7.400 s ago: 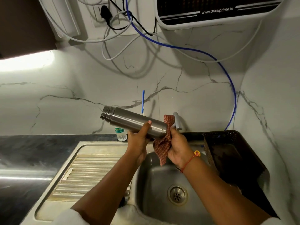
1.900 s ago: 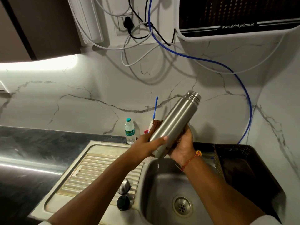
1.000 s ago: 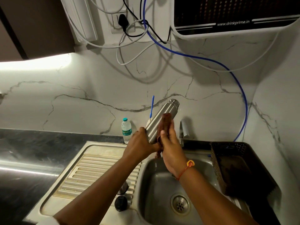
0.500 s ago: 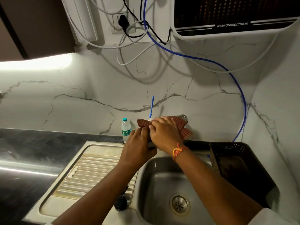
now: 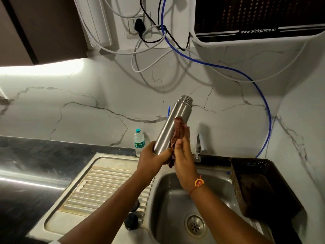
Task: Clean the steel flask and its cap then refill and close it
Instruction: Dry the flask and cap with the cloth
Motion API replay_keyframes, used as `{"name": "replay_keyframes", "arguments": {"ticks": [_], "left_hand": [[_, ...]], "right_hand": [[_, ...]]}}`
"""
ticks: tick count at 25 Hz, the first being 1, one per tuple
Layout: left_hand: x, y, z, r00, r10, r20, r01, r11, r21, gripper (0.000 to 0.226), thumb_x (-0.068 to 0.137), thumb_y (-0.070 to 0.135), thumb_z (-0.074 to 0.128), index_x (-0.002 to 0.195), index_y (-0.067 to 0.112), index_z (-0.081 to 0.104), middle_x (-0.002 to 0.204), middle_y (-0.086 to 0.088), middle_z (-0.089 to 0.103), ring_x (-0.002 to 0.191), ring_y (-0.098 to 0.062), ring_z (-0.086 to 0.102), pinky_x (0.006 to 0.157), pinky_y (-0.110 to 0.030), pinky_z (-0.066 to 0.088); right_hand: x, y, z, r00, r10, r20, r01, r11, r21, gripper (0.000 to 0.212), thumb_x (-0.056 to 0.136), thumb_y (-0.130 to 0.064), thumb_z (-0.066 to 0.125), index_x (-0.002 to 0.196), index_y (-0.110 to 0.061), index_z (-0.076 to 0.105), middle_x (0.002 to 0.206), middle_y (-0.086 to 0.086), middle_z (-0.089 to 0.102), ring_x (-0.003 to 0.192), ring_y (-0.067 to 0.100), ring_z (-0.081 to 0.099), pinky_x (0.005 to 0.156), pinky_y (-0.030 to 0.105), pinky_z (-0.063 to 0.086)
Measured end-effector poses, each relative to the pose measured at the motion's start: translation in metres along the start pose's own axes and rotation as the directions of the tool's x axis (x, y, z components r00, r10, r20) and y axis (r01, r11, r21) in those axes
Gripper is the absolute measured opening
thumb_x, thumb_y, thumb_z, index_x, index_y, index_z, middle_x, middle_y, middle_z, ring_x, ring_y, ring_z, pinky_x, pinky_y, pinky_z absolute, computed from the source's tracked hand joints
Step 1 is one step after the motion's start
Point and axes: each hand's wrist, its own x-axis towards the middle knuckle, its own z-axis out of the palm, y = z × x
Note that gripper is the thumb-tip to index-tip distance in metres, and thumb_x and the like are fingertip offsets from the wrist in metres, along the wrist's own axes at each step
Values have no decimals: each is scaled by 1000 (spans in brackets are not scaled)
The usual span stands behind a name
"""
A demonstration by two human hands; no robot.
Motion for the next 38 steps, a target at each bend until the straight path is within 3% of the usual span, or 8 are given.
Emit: {"name": "replay_keyframes", "arguments": {"ticks": [3,7,17,22,25,28,31,38], "left_hand": [[-3,2,-2,990,-75,117,90,987,-134,60,85,28,79,134,6,53,110,-16,69,93,-26,75,80,-44,64],[-6,7,-12,952,-140,274,199,959,-202,66,78,38,75,132,11,51,118,-16,66,100,-28,74,82,-40,63],[-6,1,-16,731,-260,630,596,694,-405,100,64,40,93,140,-1,45,114,-34,66,98,-42,71,71,-39,64],[2,16,-19,814,-273,513,385,915,-123,66,77,29,85,131,10,51,121,-20,68,107,-34,71,90,-48,61],[5,20,-15,879,-227,420,167,970,175,63,76,27,86,127,18,50,114,-9,66,99,-22,71,82,-34,63],[2,14,1,988,4,153,-105,743,661,72,71,42,88,125,18,46,107,1,64,90,-13,66,73,-24,57],[-3,5,13,982,175,78,-165,564,809,77,73,45,86,130,17,43,119,-2,63,100,-17,63,83,-27,53],[-9,16,-10,871,-198,450,112,971,209,45,84,15,79,118,29,52,108,-2,66,92,-14,71,77,-29,62]], "right_hand": [[5,-12,-5,979,203,12,-198,935,294,53,91,-63,38,142,-48,42,140,1,55,121,24,60,96,53,52],[18,-23,-17,974,216,64,-219,835,504,39,101,-36,48,139,-41,49,131,0,64,118,25,63,97,54,51],[22,-13,-38,892,316,323,-449,705,549,65,52,-33,95,109,-10,75,120,21,66,111,34,65,98,50,51],[24,-9,-35,924,299,237,-380,778,500,50,72,-22,82,118,-10,65,123,27,62,114,44,61,97,63,46],[21,-11,-35,937,289,195,-347,829,438,35,80,-14,75,113,-14,65,113,23,66,108,43,65,92,62,50],[20,-13,-25,946,320,44,-311,864,396,36,80,-10,77,113,-17,63,109,17,71,98,35,71,87,57,55],[19,-14,-13,926,358,-119,-298,887,353,36,75,-14,82,105,-23,65,99,9,74,86,27,74,79,50,60],[23,-19,-36,913,381,145,-401,780,481,30,83,-16,69,113,-13,63,95,15,73,87,29,73,78,44,58]]}}
